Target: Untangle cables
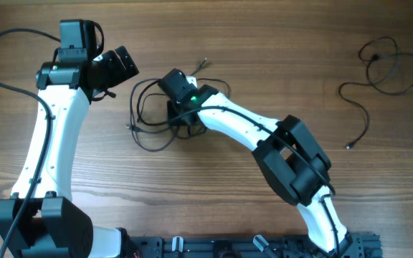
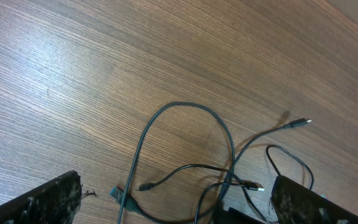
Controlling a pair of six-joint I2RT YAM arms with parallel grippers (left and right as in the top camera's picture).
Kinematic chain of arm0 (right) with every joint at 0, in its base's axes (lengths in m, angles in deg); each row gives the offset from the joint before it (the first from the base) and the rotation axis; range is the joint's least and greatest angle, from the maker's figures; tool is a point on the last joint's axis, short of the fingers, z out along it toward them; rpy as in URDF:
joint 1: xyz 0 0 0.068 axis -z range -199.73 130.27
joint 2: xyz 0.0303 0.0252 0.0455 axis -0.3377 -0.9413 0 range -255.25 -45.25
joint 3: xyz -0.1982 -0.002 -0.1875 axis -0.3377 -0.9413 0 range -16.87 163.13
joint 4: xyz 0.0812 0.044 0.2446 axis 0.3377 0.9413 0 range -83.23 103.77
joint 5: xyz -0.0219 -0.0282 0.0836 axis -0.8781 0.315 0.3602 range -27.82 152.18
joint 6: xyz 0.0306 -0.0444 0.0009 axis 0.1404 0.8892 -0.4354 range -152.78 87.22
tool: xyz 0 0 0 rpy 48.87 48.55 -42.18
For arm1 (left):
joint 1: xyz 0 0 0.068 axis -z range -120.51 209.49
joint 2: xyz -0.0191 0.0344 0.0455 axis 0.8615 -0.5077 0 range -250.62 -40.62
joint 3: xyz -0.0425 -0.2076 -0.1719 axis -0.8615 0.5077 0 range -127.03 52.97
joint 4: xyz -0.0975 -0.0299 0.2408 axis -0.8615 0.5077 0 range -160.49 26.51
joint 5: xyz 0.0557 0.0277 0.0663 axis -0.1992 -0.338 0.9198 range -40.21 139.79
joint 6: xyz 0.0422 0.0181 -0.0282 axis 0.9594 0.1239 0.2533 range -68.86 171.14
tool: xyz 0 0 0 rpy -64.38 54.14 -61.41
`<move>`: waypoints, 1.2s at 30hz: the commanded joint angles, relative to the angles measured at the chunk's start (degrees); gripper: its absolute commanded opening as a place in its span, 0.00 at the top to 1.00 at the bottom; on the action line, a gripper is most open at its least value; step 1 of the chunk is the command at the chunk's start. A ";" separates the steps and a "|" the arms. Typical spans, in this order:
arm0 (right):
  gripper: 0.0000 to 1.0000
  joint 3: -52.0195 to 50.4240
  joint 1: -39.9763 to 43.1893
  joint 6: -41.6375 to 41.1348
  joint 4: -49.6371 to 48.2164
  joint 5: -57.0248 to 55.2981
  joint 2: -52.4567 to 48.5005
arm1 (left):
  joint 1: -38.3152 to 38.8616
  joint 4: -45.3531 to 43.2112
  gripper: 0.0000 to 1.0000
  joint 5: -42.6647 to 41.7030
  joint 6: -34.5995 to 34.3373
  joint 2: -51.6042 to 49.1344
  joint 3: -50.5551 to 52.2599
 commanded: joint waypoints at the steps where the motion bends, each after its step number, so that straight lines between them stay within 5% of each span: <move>1: 0.72 -0.24 -2.19 -0.81 -0.92 -5.77 -2.56 | -0.22 -0.13 0.00 0.81 -0.31 -0.13 0.42; 13: 0.96 0.17 -2.97 5.64 1.46 -10.58 -4.59 | -0.22 -0.13 0.00 0.79 -0.33 -0.13 0.42; 28: 0.96 1.90 -2.34 34.51 -2.14 -10.64 19.56 | -0.22 -0.13 0.00 0.79 -0.33 -0.13 0.42; 36: 0.96 1.66 -2.34 61.00 -1.09 -10.69 22.23 | -0.22 -0.15 0.00 0.79 -0.33 -0.13 0.42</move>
